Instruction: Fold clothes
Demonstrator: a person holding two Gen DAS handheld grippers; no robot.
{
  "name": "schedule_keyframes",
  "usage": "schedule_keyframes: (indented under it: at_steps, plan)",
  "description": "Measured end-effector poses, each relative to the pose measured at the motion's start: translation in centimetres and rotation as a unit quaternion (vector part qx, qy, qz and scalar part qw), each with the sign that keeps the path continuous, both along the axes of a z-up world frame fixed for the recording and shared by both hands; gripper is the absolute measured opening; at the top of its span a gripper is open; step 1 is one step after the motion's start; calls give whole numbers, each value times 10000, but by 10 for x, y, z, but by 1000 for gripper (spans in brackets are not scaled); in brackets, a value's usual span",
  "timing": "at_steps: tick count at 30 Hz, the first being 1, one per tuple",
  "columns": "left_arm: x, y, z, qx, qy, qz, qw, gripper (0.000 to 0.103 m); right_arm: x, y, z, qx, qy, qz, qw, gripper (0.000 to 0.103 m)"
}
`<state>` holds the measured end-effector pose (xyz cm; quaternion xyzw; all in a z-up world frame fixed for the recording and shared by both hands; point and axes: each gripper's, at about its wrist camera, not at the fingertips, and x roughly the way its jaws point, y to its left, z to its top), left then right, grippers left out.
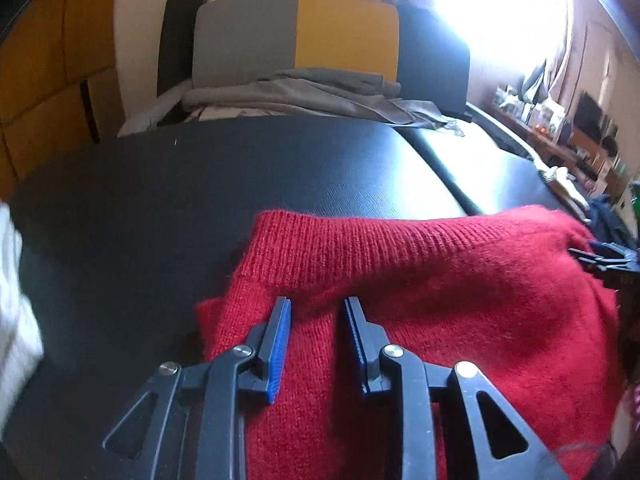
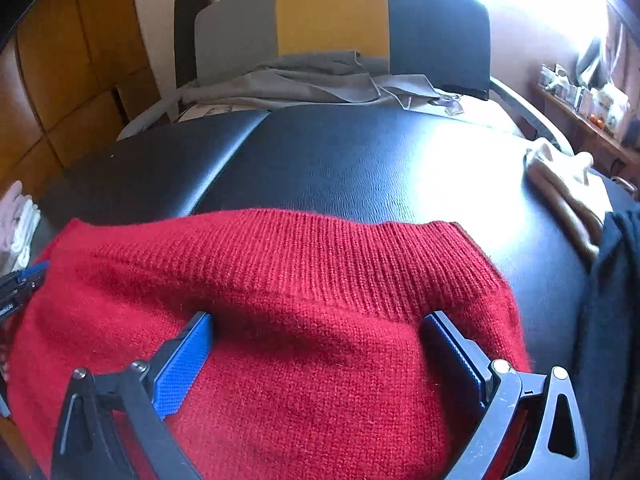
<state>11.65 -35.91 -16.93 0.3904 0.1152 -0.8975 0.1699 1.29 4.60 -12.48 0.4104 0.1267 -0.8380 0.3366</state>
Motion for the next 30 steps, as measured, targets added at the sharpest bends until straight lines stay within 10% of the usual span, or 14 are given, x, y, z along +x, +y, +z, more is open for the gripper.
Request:
schedule_keyframes:
  at_steps: [8, 16, 20, 30]
  plan:
    - [-56, -17, 5, -319, -196, -8, 9993, 30, -45, -21, -3, -80, -59, -256, 9996, 103]
    - [31, -57, 9, 1632, 301, 104, 9861, 31, -46, -14, -2, -320, -45, -260, 9991, 103]
    - [57, -82, -7, 2864, 255, 14, 9578, 45, -45, -12, -2, -392, -65, -256, 9989, 103]
    - [19, -110, -24, 3279, 523, -155, 9431, 59, -44, -11, -4, -448, -83, -259, 9986, 103]
